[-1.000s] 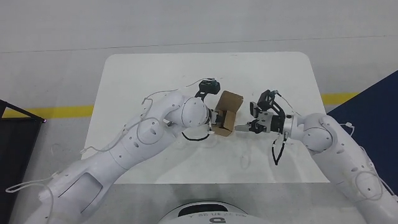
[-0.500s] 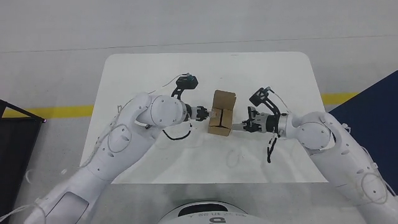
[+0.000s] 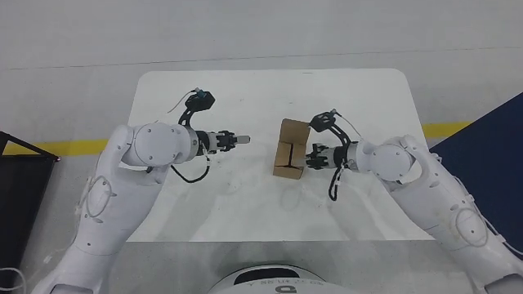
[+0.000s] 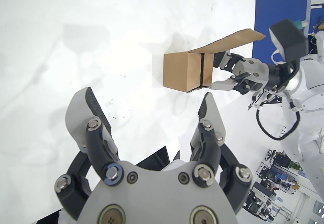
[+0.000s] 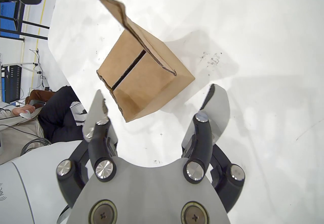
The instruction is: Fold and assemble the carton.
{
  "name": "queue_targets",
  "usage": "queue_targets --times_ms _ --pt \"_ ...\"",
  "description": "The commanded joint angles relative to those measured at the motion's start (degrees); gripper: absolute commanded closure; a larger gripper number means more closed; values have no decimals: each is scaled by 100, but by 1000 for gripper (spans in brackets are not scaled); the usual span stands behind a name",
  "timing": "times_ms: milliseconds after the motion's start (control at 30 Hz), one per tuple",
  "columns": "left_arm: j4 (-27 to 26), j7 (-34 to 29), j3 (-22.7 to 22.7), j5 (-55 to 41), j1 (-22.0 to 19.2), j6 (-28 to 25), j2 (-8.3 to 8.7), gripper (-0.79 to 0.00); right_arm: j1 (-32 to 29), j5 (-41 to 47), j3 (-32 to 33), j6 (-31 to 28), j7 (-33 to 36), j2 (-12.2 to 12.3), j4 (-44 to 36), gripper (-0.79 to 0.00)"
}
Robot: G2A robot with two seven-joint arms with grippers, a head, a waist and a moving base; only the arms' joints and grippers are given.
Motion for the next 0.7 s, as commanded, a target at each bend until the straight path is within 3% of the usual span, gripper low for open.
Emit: queue_targets --times_ms 0,100,200,500,600,633,667 --pt "-36 -48 -116 -175 34 6 14 -785 121 -11 -105 39 133 -30 63 -357" --pt "-130 -89 -220 -316 65 -3 36 -785 222 -35 -161 147 142 -61 117 -268" --pt "-179 -112 -270 -377 75 5 55 -785 255 -116 -175 220 167 -71 77 0" --pt "-223 -187 -395 -425 -14 105 113 -785 260 -917 -38 408 227 -21 -482 -9" --pt "-203 -238 -416 -390 -23 152 136 -785 366 -1141 -61 245 211 -29 -602 -283" --pt "-179 -259 -416 -374 -27 160 144 -785 415 -1068 -79 151 204 -43 -514 -677" --pt "-148 -273 -411 -349 -34 158 151 -785 518 -1089 -123 -19 261 -56 -452 -785"
